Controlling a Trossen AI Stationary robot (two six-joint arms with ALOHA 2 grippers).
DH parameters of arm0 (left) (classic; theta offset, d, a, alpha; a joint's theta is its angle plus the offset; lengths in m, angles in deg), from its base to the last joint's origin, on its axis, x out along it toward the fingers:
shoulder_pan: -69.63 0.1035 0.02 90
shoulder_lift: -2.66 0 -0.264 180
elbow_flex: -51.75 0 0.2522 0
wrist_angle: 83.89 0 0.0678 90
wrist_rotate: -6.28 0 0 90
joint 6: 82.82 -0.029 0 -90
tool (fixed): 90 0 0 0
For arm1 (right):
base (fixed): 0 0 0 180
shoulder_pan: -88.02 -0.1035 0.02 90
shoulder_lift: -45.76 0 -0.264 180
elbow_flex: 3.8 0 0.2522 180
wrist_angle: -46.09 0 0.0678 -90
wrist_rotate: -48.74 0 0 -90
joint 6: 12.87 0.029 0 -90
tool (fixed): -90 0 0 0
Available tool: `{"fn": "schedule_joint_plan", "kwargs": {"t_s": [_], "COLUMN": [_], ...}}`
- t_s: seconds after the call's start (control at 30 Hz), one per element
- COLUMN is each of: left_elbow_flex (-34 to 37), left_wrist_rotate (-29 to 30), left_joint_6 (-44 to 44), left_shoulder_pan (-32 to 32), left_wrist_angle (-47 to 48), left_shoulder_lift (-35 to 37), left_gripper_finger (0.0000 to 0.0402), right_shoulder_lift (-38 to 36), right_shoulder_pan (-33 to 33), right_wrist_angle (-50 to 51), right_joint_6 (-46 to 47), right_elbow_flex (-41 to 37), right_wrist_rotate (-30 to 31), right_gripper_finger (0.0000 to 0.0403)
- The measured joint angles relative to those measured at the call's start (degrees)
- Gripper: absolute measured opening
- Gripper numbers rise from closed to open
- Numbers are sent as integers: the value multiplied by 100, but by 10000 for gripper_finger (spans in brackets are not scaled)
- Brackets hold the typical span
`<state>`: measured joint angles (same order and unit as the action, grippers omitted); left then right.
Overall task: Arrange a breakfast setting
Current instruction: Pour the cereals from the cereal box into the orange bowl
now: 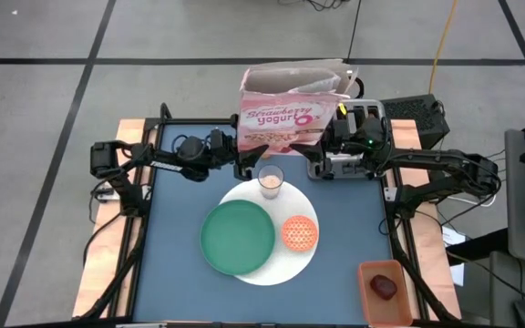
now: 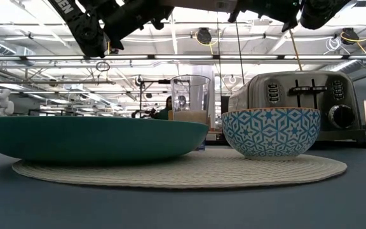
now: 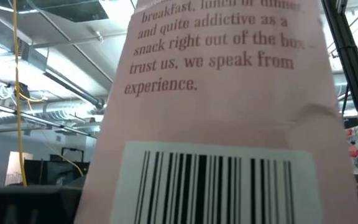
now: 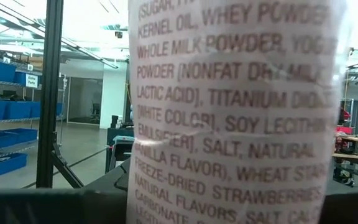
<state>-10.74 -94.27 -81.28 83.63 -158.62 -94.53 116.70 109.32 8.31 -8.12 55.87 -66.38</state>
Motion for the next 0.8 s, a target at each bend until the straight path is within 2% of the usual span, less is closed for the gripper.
{"fn": "schedule_joint_plan", "kwargs": {"t_s": [0.33,0.47,0.7,0.8], "left_elbow_flex": [0,4,4,4], "left_wrist_rotate": [24,-1,81,34], "left_joint_6": [3,-57,138,88], "left_shoulder_pan": [0,0,13,20], "left_wrist_angle": [-11,-16,-22,-27], "left_shoulder_lift": [0,0,0,0], "left_gripper_finger": [235,235,235,235], "right_shoulder_lift": [0,-4,-9,-8], "right_shoulder_pan": [0,0,-7,-7], "right_wrist_angle": [2,74,129,137], "right_joint_6": [103,-145,410,173], "right_elbow_flex": [0,0,4,4], "right_wrist_rotate": [0,-39,343,347], "right_gripper_finger": [197,197,197,197]}}
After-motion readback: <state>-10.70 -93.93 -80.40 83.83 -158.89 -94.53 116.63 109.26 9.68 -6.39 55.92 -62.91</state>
